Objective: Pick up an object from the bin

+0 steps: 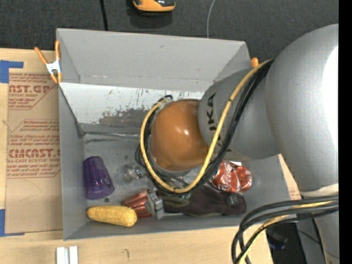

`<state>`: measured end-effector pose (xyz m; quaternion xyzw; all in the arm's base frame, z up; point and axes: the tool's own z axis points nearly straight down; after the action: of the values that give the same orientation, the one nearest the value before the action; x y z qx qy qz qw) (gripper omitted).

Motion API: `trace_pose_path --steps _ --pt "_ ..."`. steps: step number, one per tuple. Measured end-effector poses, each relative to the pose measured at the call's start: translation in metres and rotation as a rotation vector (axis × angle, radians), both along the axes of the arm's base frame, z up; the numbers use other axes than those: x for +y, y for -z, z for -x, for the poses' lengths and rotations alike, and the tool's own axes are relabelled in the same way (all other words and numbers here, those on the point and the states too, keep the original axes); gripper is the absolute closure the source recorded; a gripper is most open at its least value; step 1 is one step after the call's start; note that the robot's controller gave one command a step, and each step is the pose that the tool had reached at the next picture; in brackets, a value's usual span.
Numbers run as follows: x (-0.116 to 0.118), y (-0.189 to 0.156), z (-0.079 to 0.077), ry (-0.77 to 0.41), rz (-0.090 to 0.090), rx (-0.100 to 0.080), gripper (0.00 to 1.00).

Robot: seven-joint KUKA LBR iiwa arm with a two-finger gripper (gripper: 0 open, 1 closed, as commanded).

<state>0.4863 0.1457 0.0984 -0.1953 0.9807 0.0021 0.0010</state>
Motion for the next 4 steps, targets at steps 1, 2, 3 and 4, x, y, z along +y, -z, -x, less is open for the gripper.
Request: trace_pose_path --steps 1,2,3,4 --pt "-0.019 -0.008 0.004 -0.113 0.004 0.002 0.0" --pt "0.0 0.016 0.005 -0.411 0.004 -0.002 0.0" --pt "-0.051 0.028 0.005 -0.052 0.002 -0.001 1.0" --pt "-0.051 0.028 0.005 -0.054 0.002 -0.001 1.0"
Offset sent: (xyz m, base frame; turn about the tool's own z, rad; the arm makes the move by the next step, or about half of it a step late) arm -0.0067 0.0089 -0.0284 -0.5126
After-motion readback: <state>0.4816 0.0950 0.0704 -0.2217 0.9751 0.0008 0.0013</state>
